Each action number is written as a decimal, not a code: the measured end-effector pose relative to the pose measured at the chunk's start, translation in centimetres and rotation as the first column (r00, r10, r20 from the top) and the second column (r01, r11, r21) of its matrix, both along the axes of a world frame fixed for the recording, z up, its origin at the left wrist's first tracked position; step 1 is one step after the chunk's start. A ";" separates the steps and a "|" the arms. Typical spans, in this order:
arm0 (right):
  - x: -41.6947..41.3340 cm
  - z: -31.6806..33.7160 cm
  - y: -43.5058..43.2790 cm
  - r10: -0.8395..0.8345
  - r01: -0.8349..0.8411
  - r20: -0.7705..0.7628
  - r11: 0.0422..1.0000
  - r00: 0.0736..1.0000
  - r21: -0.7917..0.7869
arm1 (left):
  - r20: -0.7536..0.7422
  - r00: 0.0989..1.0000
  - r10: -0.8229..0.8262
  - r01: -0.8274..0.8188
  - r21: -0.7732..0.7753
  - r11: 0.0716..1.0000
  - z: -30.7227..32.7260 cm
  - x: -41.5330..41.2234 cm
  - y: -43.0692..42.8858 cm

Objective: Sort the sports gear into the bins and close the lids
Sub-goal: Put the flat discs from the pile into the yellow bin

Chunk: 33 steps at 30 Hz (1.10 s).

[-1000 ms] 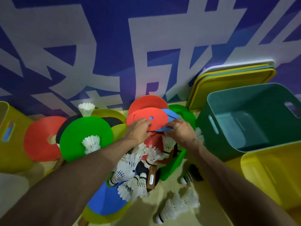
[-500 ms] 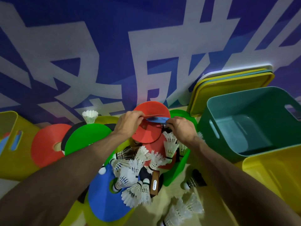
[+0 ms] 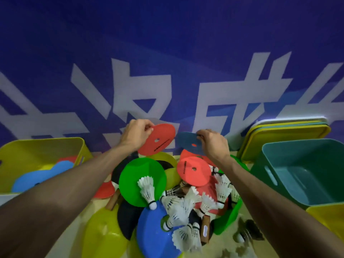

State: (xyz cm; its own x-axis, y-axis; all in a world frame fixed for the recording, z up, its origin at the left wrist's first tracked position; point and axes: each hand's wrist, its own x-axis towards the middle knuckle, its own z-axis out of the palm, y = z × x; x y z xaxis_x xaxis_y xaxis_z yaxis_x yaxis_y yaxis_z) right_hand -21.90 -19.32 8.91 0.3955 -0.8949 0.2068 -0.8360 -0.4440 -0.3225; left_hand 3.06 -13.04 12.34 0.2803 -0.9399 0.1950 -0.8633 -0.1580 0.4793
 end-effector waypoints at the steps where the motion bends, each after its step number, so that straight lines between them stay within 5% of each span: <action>1: 1.2 0.7 0.3 0.011 -0.011 0.010 1.000 1.000 -0.004 | 0.010 1.000 0.011 -0.011 -0.004 1.000 0.9 1.4 0.8; 15: 25.5 6.7 10.3 0.245 -0.240 0.158 0.970 0.957 -0.048 | -0.035 0.972 0.234 -0.235 -0.002 0.972 6.8 22.0 15.1; 33: 45.5 2.6 15.5 0.020 -0.169 0.453 0.941 0.892 0.292 | -0.155 0.870 0.467 -0.468 0.033 0.883 1.5 39.1 21.2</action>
